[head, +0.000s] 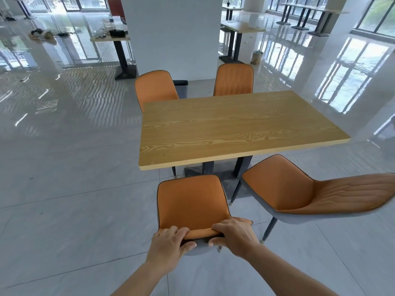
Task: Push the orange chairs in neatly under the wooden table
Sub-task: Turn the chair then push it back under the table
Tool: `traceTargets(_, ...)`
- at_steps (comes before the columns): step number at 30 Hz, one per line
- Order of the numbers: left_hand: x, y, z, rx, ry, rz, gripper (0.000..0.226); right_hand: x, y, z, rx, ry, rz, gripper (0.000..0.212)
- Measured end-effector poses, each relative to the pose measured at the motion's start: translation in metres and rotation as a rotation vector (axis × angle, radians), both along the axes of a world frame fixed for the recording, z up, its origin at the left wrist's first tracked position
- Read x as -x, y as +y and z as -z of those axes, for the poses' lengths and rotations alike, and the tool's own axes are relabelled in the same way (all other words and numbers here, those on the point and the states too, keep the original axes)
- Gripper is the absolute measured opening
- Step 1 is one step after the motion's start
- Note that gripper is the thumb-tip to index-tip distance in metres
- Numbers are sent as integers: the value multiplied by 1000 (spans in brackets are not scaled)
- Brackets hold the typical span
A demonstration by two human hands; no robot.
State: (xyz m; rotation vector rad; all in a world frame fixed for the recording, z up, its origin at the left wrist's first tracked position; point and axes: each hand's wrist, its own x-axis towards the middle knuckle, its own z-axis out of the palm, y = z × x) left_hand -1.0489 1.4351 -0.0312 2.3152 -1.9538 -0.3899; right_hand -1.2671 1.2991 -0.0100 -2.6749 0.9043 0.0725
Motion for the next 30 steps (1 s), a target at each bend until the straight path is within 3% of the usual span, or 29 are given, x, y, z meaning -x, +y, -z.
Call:
traceTargets(9,9,7,3,0,22,-6,92,10,6,9,7,1,-5,75)
traceTargets(18,18,12,5,-20,20,-9,93,21,8,6,-32,13,15,86)
traceTargets(22,17,11,2,-53,14,8,97,24,2,0,-108,70,33,76)
traceTargets(25,18,11,0,-35,-16,29,102,31,-8,2,-153,131,14,82)
traceTargets(30,18,12,3,9,-63,72,100,35,-11,7,-85,112,-37,81)
